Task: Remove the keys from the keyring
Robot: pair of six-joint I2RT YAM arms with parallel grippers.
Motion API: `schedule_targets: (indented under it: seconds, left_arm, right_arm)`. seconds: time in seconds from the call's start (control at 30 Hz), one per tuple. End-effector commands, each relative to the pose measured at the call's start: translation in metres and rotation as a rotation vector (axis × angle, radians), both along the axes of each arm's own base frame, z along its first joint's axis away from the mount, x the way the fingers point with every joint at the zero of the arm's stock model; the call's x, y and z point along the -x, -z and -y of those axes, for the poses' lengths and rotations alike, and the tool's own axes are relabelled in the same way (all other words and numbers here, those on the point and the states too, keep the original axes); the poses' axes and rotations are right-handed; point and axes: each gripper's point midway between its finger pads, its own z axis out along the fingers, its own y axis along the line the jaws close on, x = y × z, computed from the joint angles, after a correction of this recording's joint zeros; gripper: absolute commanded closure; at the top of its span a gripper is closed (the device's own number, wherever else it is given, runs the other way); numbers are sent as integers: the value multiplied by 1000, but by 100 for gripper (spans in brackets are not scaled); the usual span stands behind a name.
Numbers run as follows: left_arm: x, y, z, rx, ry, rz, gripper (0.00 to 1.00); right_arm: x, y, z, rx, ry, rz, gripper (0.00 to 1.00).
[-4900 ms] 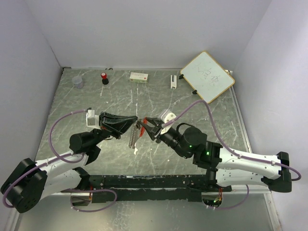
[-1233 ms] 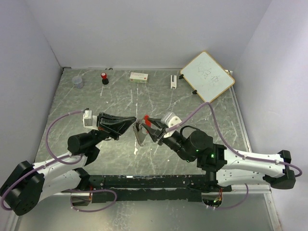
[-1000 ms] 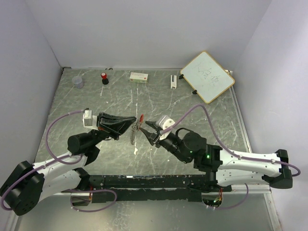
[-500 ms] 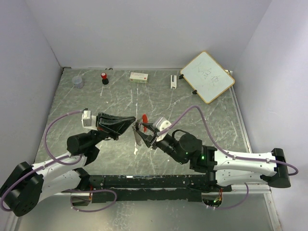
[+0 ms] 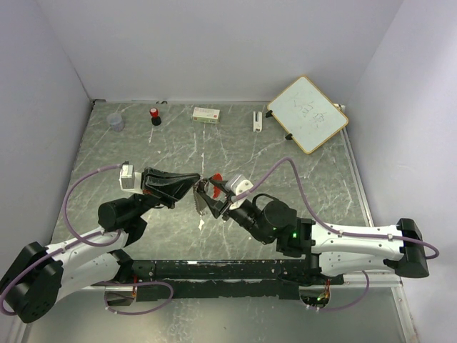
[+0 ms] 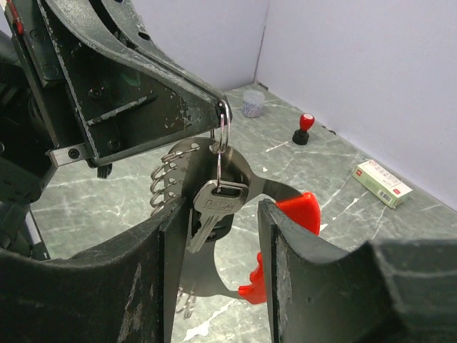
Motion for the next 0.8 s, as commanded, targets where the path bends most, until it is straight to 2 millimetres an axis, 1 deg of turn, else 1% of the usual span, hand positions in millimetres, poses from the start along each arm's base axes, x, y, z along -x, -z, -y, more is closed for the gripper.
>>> schedule_targets:
  seconds: [0.0,0.2,0.33,0.5,0.57,0.67,0.77]
  left_arm:
    - [43,-52,-33,206,6,243,93]
    - [42,-52,-33,206,1,243,93]
    - [42,-53,-33,206,0,245,93]
    - [41,-53,-33,207,0,243,93]
    - [41,-53,-33,206,0,241,93]
    - [41,-53,-32,206,1,241,93]
    - [40,-53,-32,204,2,241,93]
  right_arm:
    - [-2,-9,2,-43,20,18,58]
    - [-2,-9,4,-40,23,14,68]
    - [-3,-6,6,-27,30,5,74]
    - [-3,-4,9,-19,39,4,85]
    - [-5,-5,12,-19,51,6,90]
    - [-7,-5,14,-19,66,9,91]
    - [-9,-5,13,-17,77,14,86]
